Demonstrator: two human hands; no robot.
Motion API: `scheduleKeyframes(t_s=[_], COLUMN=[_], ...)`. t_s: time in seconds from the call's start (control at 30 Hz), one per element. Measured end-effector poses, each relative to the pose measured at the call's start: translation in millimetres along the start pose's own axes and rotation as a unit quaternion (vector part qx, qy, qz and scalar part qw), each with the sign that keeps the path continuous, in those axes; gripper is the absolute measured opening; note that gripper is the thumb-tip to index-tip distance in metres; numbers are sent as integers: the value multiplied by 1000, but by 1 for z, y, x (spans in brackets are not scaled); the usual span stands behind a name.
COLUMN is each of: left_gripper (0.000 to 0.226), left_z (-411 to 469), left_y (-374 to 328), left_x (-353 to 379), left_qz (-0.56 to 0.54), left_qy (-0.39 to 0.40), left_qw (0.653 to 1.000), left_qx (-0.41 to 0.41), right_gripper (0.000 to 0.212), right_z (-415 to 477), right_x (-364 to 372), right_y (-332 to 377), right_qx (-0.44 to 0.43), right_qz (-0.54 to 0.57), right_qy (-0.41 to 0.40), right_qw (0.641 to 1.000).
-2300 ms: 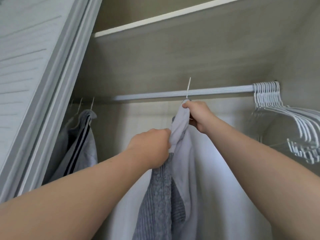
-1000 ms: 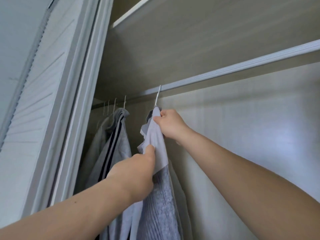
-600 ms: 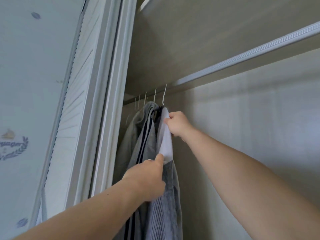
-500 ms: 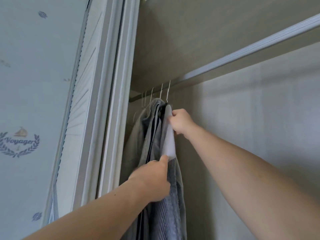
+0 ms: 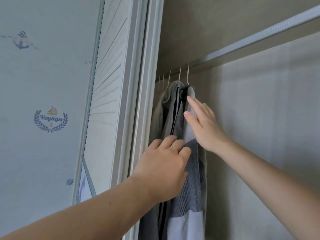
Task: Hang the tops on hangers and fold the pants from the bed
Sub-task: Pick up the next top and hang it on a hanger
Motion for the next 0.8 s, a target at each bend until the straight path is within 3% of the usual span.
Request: scheduleKeyframes(t_s=[0.17, 0.47, 0.63, 0.8], left_gripper=[60, 72, 78, 81], left_z=[-95, -370, -571, -749], left_y=[25, 91, 103, 85], left_x=[-35, -119, -203, -310], left_qz=[33, 77, 113, 142], left_qy=[-25, 96, 218, 259], left_qw=[999, 969, 893, 796], left_qx=[-17, -213, -377, -528], right_gripper=[66, 74, 77, 78], right_z=[-77, -242, -360, -481], right_x=[-2, 71, 105, 124], right_y=[79, 281, 430, 585], right_qx=[-103, -191, -239, -295], right_qz=[-55, 6, 85, 169], right_qy=[50, 229, 310, 386], right_qw=[992, 954, 916, 858])
Point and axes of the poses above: each hand's wrist, its own z-axis towards the middle knuckle, its own x-axis out of the palm, y = z × x, the point moved 9 cm from there along z, towards the middle knuckle, and after that the axes turned 8 degrees about -y, right-handed, at the moved point
